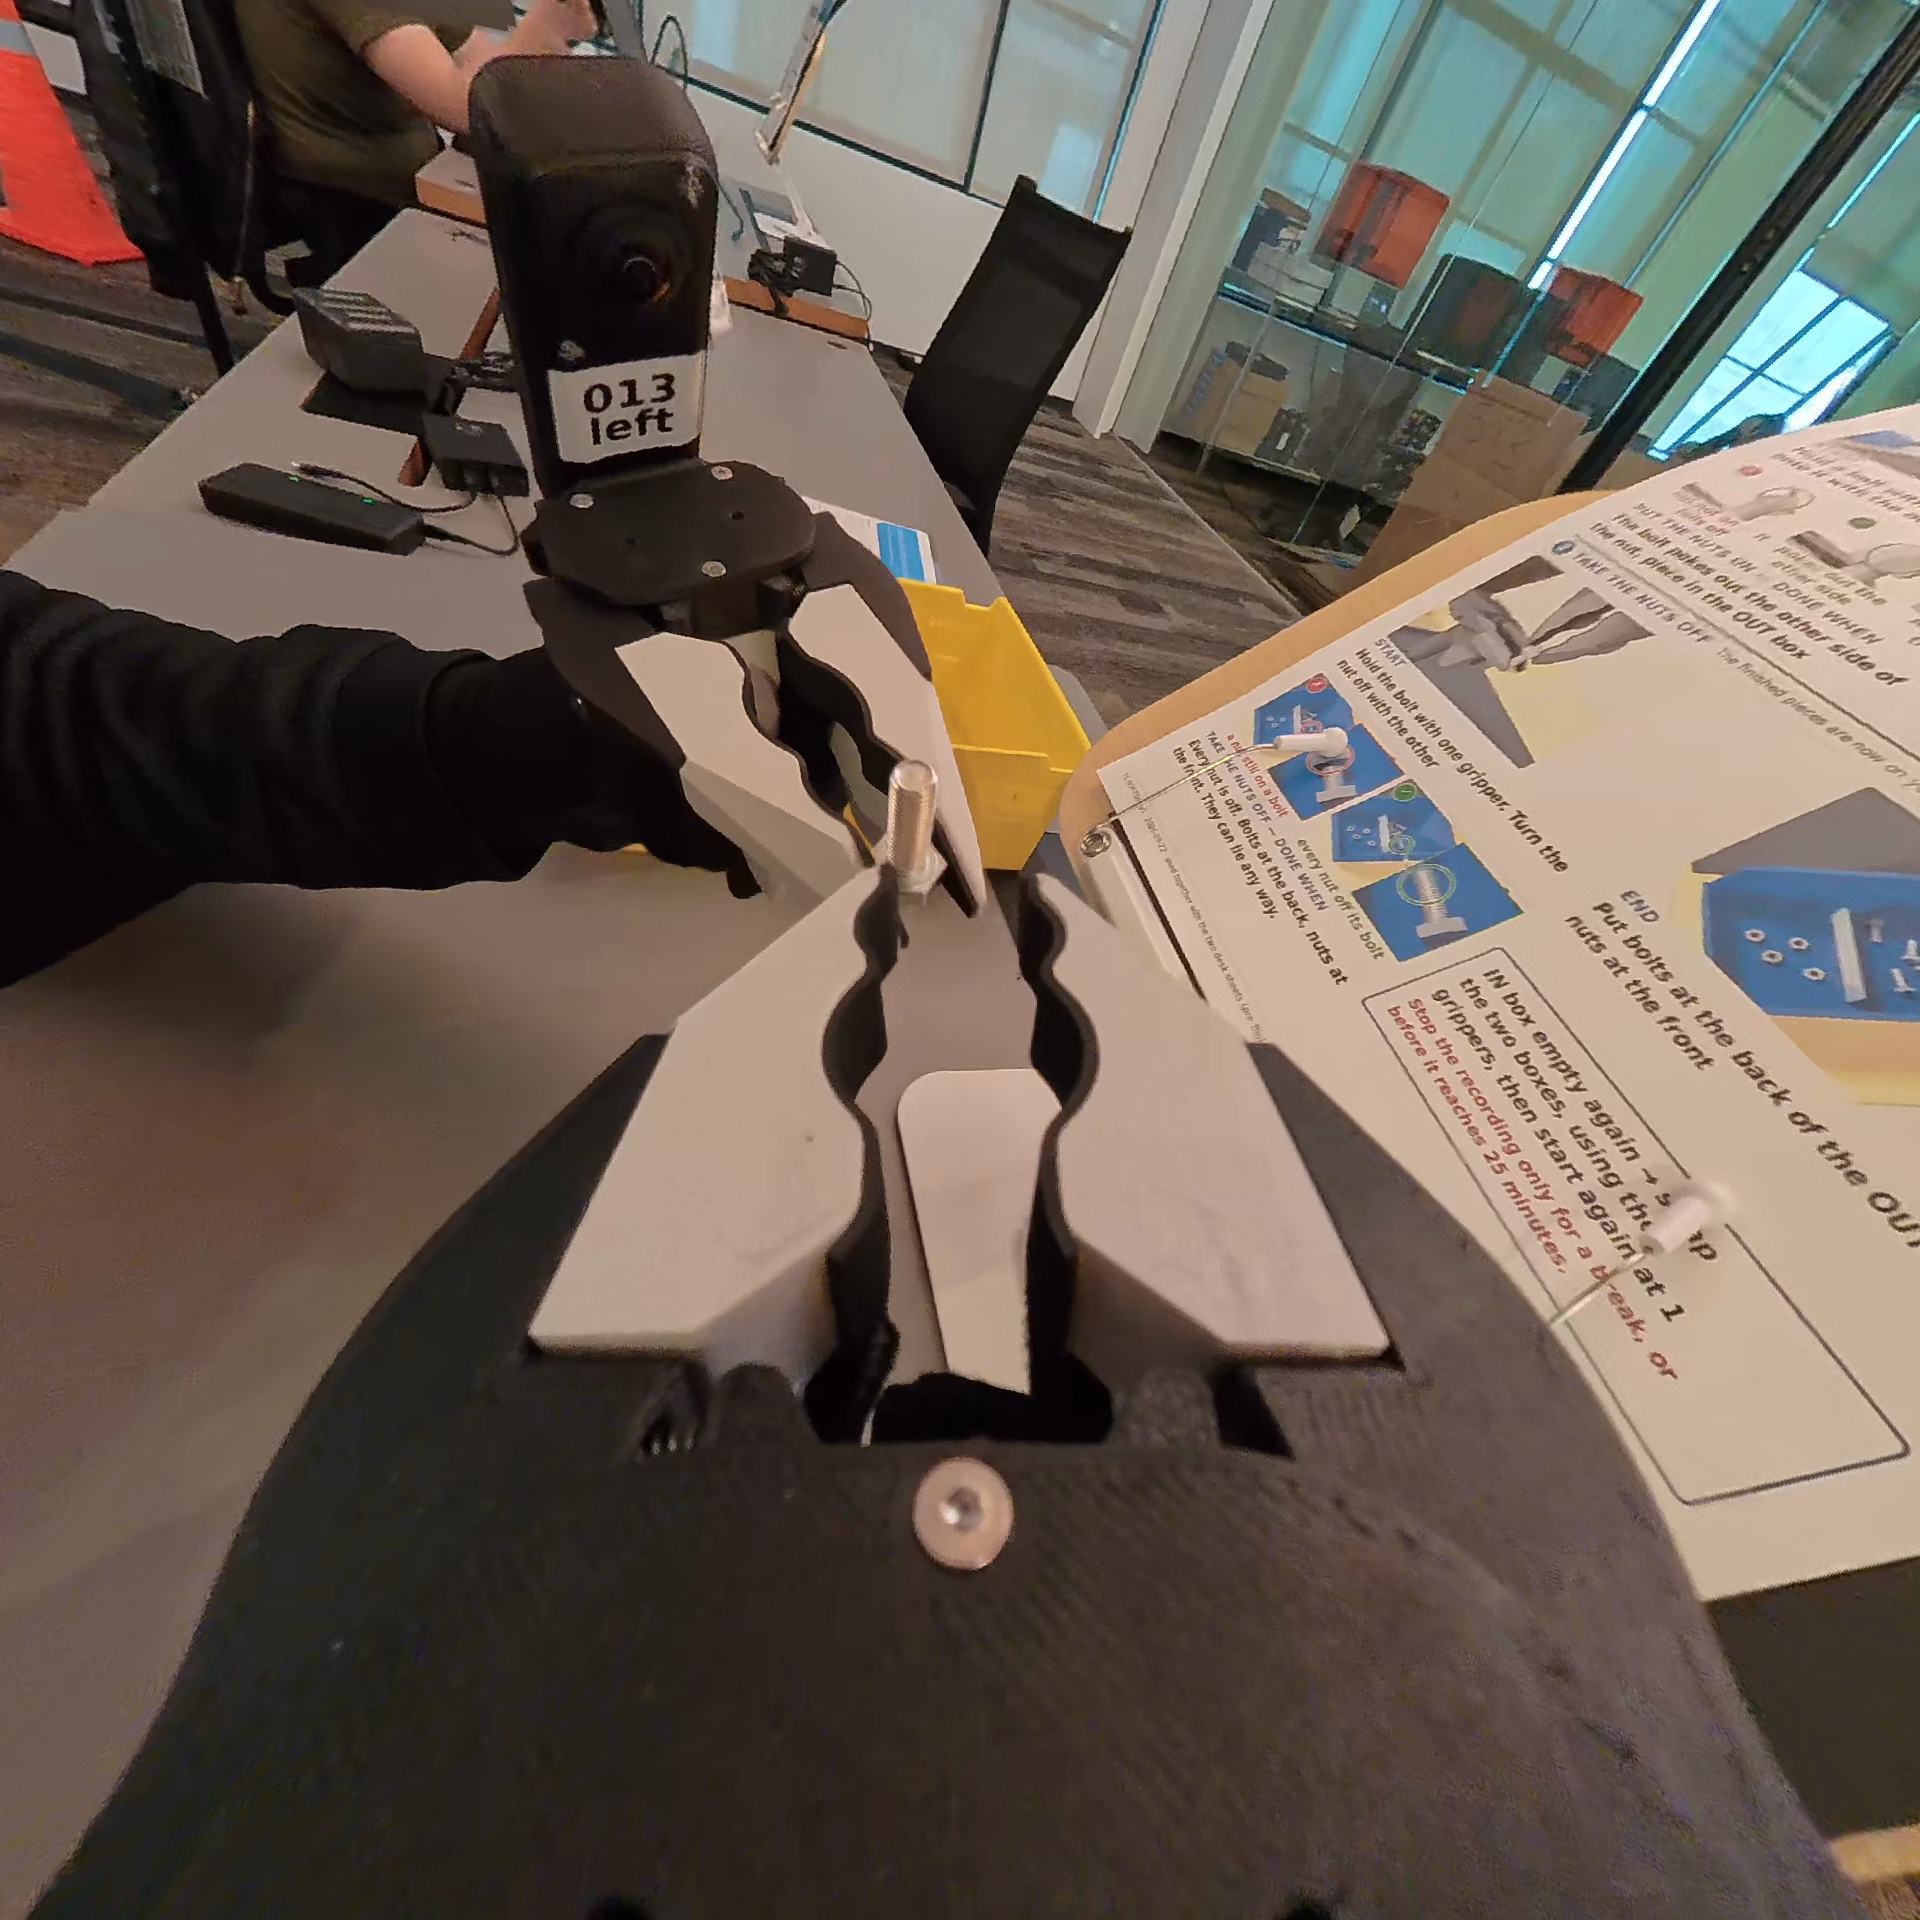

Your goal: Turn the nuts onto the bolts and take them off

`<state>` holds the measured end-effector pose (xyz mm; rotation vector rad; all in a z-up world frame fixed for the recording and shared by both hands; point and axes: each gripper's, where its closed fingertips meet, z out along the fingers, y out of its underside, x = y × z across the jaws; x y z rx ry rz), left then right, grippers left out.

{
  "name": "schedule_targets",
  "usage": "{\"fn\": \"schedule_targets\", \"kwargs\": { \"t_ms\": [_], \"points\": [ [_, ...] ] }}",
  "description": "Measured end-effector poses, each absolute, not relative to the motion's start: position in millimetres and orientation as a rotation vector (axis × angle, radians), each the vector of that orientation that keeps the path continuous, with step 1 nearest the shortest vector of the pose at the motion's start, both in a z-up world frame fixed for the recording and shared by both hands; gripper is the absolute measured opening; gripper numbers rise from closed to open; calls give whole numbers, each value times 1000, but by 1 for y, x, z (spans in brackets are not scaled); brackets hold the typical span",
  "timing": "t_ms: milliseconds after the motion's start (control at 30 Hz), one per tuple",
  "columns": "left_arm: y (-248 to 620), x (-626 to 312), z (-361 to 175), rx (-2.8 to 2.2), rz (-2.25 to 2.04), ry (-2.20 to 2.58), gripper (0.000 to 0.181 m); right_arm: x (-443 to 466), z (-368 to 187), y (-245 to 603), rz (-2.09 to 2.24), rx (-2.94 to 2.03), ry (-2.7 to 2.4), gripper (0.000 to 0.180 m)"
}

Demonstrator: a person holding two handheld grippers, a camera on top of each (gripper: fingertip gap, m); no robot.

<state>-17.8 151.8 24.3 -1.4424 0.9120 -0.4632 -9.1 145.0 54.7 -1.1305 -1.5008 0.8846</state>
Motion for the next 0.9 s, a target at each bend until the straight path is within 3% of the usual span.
{"fn": "schedule_targets", "kwargs": {
  "t_ms": [400, 900],
  "points": [
    [130, -47, 83, -1365, -463, 828, 16, 0, 119, 130, 814, -1004, -1337, 16],
    [126, -62, 94, -1353, -481, 802, 17, 30, 22, 118, 622, -1324, -1509, 26]
  ]
}}
